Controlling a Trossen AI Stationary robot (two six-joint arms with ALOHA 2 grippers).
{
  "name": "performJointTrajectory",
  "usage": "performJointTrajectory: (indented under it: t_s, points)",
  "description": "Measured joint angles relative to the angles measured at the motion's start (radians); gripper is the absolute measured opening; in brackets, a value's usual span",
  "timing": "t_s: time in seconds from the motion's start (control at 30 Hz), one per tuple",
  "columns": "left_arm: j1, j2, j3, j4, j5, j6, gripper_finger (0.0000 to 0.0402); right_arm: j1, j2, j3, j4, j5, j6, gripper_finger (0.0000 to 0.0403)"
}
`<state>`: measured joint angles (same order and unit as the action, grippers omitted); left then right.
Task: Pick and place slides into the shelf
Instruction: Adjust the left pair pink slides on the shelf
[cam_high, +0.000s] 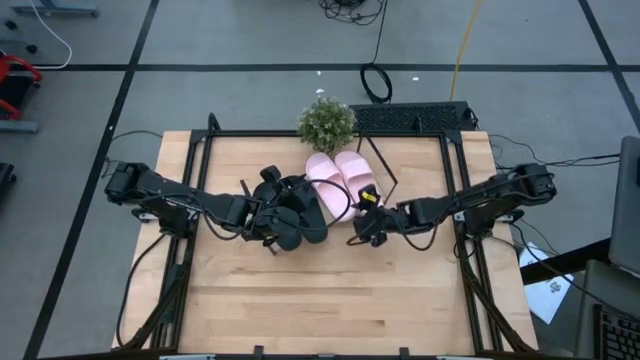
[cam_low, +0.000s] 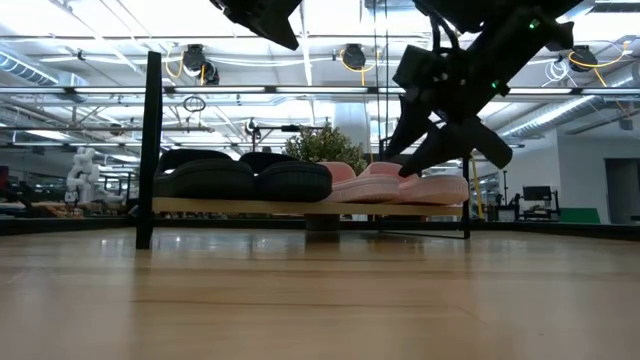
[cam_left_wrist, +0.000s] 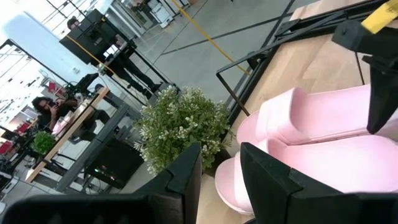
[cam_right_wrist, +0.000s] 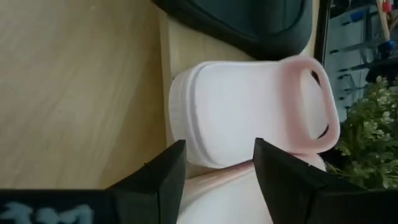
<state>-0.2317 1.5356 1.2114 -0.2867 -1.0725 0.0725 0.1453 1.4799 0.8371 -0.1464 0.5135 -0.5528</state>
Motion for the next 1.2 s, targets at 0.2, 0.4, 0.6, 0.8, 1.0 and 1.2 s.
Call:
performJointTrajectory:
  t_s: [0.2, 0.4, 0.6, 0.8, 1.0, 1.2]
  points:
    - [0.0, 0.0, 0.0, 0.0, 0.0, 0.0, 0.012, -0.021, 0.0, 0.0, 0.0, -0.073, 0.036, 0.0178]
    - [0.0, 0.0, 0.0, 0.0, 0.0, 0.0, 0.012, -0.021, 0.002, 0.0, 0.0, -0.103, 0.033, 0.0178]
    - [0.0, 0.0, 0.0, 0.003, 0.0, 0.0, 0.012, -0.022, 0.033, 0.0, 0.001, -0.123, 0.019, 0.0166]
    - [0.0, 0.0, 0.0, 0.004, 0.0, -0.004, 0.012, -0.022, 0.056, 0.0, 0.015, -0.12, 0.007, 0.0143]
    - [0.0, 0.0, 0.0, 0.005, 0.0, -0.003, 0.012, -0.021, 0.055, 0.0, 0.023, -0.097, 0.007, 0.0118]
    - [0.0, 0.0, 0.0, 0.006, 0.0, -0.003, 0.012, -0.021, 0.055, 0.0, 0.024, -0.096, 0.009, 0.0078]
